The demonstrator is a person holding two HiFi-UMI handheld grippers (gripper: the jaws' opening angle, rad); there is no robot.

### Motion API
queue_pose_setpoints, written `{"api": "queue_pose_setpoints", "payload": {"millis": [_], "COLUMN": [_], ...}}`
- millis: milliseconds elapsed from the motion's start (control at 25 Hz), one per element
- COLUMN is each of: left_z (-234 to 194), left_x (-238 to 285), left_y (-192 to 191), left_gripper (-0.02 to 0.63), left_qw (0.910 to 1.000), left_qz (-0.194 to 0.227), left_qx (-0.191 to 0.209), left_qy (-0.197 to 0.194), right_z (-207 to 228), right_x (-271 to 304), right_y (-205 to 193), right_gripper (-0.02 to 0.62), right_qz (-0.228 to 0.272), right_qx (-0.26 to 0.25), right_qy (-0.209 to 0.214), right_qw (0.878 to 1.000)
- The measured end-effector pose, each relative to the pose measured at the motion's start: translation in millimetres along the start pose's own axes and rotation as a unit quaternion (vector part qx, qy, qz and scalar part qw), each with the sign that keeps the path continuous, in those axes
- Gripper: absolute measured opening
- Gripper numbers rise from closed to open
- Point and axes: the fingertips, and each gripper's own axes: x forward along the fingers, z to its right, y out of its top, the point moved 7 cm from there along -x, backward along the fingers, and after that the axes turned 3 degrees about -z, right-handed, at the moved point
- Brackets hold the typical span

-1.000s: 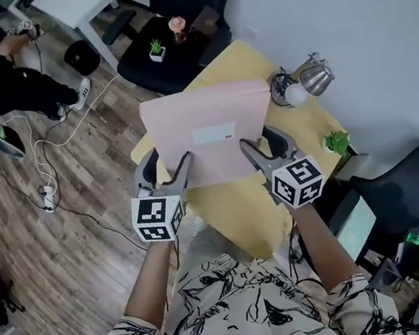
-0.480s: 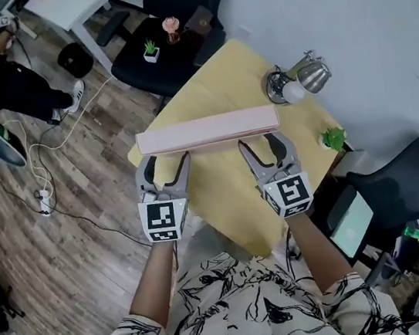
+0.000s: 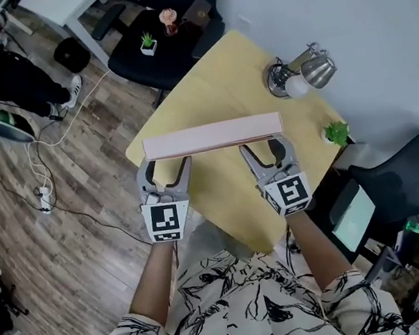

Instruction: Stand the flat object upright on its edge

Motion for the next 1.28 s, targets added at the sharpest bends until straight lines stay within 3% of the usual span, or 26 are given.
{"api": "queue_pose_setpoints", "payload": {"millis": [400,920,1280], "left_z": [1.4,-0.5,-3.5], "left_x": [-1.3,2.7,1.3], "left_y": [-2.8,-2.5,-5.5], "left_gripper": [0.311,0.334,0.330], "left_qw": [0.9995,0.9990,0.9992], "left_qz": [0.002,0.004,0.000], "left_qx": [0.031,0.024,0.018], "left_qy": [-0.011,-0.039,-0.036], "right_z": [2.4,8.8,10.8], "right_x": [-0.8,-1.2,-3.1], "right_y": [-4.7,-4.6,-4.9], "right_gripper": [0.250,0.250,0.250], "right_qz": [0.007,0.003,0.001], "right_qx": [-0.004,-0.005,-0.010], "right_qy": [0.021,0.035,0.038], "right_qw": [1.000,0.999,0.999]}}
